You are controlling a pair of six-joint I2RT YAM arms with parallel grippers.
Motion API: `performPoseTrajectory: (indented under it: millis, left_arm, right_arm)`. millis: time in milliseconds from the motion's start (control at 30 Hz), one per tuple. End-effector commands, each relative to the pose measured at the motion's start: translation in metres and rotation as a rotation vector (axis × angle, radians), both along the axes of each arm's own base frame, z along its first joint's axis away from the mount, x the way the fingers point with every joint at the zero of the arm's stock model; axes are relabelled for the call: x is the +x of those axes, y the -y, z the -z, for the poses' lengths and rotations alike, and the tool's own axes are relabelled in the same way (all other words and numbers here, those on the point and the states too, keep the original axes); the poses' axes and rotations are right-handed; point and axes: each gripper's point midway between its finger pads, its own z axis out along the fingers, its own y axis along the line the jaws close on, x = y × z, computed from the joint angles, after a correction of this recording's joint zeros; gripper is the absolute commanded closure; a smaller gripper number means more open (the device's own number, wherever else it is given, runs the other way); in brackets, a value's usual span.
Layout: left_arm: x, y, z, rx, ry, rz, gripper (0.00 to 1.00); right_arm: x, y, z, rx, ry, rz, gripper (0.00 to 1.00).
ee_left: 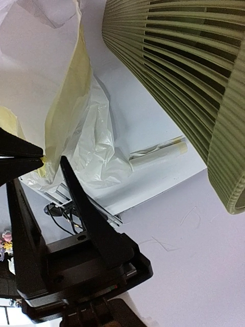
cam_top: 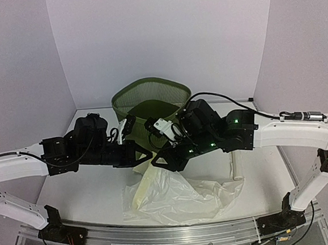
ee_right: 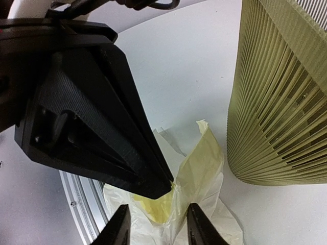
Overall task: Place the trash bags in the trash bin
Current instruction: Unfold the trash bag at the center of the board.
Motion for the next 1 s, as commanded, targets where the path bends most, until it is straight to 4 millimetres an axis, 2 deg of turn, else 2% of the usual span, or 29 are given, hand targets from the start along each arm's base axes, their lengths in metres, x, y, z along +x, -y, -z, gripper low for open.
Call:
performPoseTrajectory:
  millis: [0, 100, 167, 333, 367, 467, 567, 700, 833, 967]
  left_arm:
    - [-0.001, 0.008, -0.029, -0.055, 0.051, 0.04, 1.0]
    - [-0.002, 0.007, -0.032, -0.069, 0.059, 0.043, 1.0]
    - [-0.003, 0.006, -0.033, -0.076, 0.06, 0.048, 1.0]
    - [-0.004, 0.001, -0.03, -0.071, 0.049, 0.036, 1.0]
    - [-0.005, -0.001, -0.031, -0.076, 0.051, 0.031, 0.95]
    - [-0.003, -0.013, -0.033, -0.077, 0.055, -0.017, 0.73]
    - [0.001, -0.031, -0.033, -0.076, 0.059, -0.095, 0.63]
    - [0.002, -0.05, -0.026, -0.067, 0.058, -0.155, 0.6]
    - [-0.02, -0.038, -0.029, -0.144, 0.097, 0.001, 0.62]
    - [-0.044, -0.025, -0.043, -0.255, 0.172, 0.18, 0.64]
  right_arm:
    - [-0.002, -0.005, -0.024, 0.05, 0.043, -0.047, 0.69]
    - [-0.008, -0.007, -0.019, 0.045, 0.034, -0.089, 0.83]
    - [-0.006, -0.008, -0.02, 0.043, 0.041, -0.081, 1.0]
    - [0.005, -0.003, -0.02, 0.033, 0.068, -0.011, 1.0]
    - [0.005, -0.002, -0.02, 0.034, 0.067, -0.01, 1.0]
    - [0.001, 0.001, -0.021, 0.041, 0.064, -0.024, 1.0]
    - [-0.012, 0.001, -0.024, 0.067, 0.045, -0.086, 1.0]
    - [-0.03, 0.002, -0.037, 0.122, 0.018, -0.168, 1.0]
    - [-0.035, 0.003, -0.045, 0.156, 0.009, -0.186, 1.0]
    - [-0.053, 0.001, -0.057, 0.223, -0.011, -0.28, 1.0]
